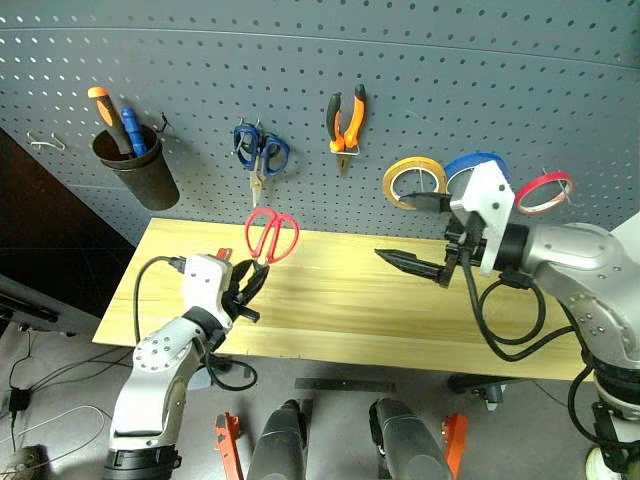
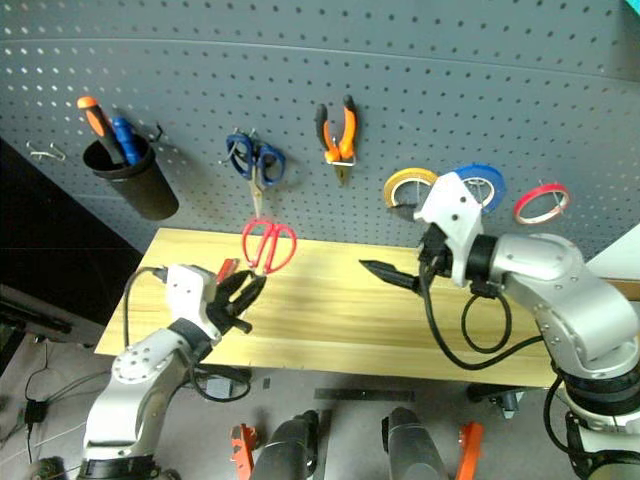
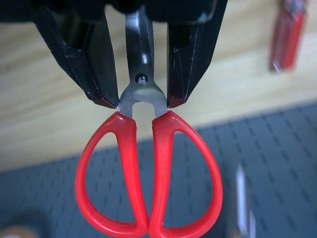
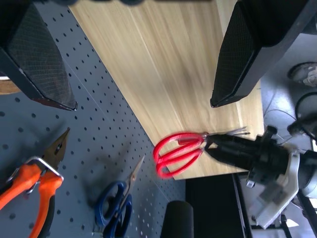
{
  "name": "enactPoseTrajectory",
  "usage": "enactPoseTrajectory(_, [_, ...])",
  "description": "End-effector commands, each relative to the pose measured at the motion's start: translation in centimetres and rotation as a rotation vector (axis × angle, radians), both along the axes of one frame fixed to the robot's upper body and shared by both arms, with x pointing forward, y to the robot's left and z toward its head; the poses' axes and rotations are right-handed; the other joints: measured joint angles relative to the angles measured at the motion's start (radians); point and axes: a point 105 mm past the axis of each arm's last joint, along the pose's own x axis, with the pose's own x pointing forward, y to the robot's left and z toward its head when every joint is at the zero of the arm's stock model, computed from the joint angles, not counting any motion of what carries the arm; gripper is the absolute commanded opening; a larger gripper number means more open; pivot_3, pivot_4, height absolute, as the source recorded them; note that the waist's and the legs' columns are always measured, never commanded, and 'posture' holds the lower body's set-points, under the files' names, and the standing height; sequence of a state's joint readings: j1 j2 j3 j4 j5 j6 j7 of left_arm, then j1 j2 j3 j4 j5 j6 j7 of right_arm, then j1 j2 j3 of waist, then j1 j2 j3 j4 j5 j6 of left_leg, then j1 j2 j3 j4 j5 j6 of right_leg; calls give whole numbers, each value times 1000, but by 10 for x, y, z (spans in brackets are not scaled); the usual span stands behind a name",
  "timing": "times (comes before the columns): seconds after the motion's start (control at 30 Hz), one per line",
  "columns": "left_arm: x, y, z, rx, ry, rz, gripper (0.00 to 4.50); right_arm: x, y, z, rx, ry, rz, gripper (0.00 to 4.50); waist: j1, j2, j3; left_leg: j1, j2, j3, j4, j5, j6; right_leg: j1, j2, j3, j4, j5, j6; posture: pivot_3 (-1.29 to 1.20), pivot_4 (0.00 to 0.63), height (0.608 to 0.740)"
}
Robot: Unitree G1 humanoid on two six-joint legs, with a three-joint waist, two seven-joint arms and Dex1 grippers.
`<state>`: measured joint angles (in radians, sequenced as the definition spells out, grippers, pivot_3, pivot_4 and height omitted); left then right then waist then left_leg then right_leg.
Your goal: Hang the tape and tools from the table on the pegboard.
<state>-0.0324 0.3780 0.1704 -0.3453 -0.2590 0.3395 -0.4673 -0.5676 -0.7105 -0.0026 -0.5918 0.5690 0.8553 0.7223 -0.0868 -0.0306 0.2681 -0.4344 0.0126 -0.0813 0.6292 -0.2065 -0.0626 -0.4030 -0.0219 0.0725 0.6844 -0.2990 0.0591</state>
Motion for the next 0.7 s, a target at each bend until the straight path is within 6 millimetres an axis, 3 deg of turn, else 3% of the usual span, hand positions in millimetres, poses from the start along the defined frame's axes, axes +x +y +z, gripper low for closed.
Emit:
enactPoseTrajectory(0.03, [-7,-3,33,19,-150,-13,1078,-6,-4,14,-2,-71,13,4500,0,0,0,0,0,0,0,0,0,0,0,0,0,0,0,-144,253,740])
enactPoseTrajectory(0.3, [-16,-9,61,104,-329,-16,1078,-1,-10,16,-14,-84,8,4500,1,0,0,0,-1,0,0,0,0,0,0,0,-1,0,0,-135,239,740])
enactPoseTrajectory(0.43, [-9,-2,75,104,-393,34,1078,0,-9,15,-19,-82,13,4500,2,0,0,0,-1,0,0,0,0,0,1,0,-1,1,-1,-130,233,740])
enactPoseTrajectory(0.7, [15,5,79,139,-395,49,1078,6,-5,20,3,-110,3,4500,1,0,0,0,-2,1,1,0,0,0,3,-1,-1,2,-2,-136,232,740])
